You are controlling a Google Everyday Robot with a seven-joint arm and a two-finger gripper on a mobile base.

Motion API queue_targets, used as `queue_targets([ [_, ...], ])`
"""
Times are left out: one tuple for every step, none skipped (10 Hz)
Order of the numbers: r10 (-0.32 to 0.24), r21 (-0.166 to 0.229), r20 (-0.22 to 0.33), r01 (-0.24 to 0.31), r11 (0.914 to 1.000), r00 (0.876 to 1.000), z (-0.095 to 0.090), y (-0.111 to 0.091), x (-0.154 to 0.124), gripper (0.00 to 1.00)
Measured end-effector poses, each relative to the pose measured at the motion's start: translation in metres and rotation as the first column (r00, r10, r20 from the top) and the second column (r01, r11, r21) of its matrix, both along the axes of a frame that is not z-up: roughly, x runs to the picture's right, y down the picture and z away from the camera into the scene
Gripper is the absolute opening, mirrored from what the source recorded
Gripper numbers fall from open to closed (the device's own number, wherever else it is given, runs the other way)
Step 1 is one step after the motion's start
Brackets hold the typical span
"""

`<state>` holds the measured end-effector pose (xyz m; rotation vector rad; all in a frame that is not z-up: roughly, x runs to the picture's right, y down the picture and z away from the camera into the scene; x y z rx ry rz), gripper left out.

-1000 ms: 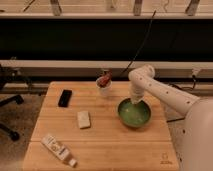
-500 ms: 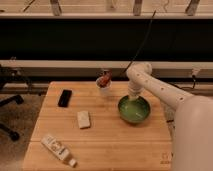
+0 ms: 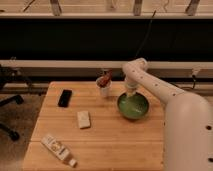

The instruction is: Push the ceramic bowl across the table

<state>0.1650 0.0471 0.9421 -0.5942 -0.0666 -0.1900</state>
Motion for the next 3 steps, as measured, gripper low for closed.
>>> queue_targets([
  [0.001, 0.010, 0.002, -0.001, 1.0000, 1.000, 0.0024, -0.0045, 0.0007, 0.01],
  [-0.003, 0.009, 0.004, 0.003, 1.0000, 1.000, 0.0040, -0.0062, 0.0023, 0.06],
  [-0.003, 0.004, 0.009, 0.003, 1.0000, 1.000, 0.0031, -0.0042, 0.0036, 0.14],
])
